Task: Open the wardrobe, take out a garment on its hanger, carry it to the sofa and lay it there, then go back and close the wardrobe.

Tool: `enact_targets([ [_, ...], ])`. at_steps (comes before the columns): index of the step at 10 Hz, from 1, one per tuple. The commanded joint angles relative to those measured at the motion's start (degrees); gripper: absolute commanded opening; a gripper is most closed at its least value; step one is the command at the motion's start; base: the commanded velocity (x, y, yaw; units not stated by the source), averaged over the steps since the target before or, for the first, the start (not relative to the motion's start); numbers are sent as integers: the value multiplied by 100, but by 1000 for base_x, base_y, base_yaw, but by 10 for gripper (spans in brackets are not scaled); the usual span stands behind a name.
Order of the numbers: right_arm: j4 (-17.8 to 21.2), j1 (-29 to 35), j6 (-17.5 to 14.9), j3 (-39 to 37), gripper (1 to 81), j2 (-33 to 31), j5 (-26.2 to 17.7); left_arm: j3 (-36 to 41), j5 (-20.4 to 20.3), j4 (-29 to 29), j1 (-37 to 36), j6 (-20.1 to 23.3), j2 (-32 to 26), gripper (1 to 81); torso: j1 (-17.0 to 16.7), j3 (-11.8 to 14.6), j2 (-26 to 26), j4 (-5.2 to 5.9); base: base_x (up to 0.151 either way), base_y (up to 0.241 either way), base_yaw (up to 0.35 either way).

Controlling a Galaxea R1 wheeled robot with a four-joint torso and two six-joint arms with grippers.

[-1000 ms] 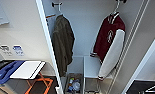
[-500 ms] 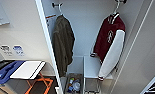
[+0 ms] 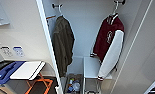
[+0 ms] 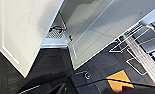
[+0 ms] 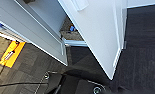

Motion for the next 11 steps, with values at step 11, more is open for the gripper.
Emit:
enact_targets([
  [11,72,-1268,634,-4650,811,4544,-148,-4192,382,-4,373,-566,3155,811,-11,9,-9,0,0,0,0],
])
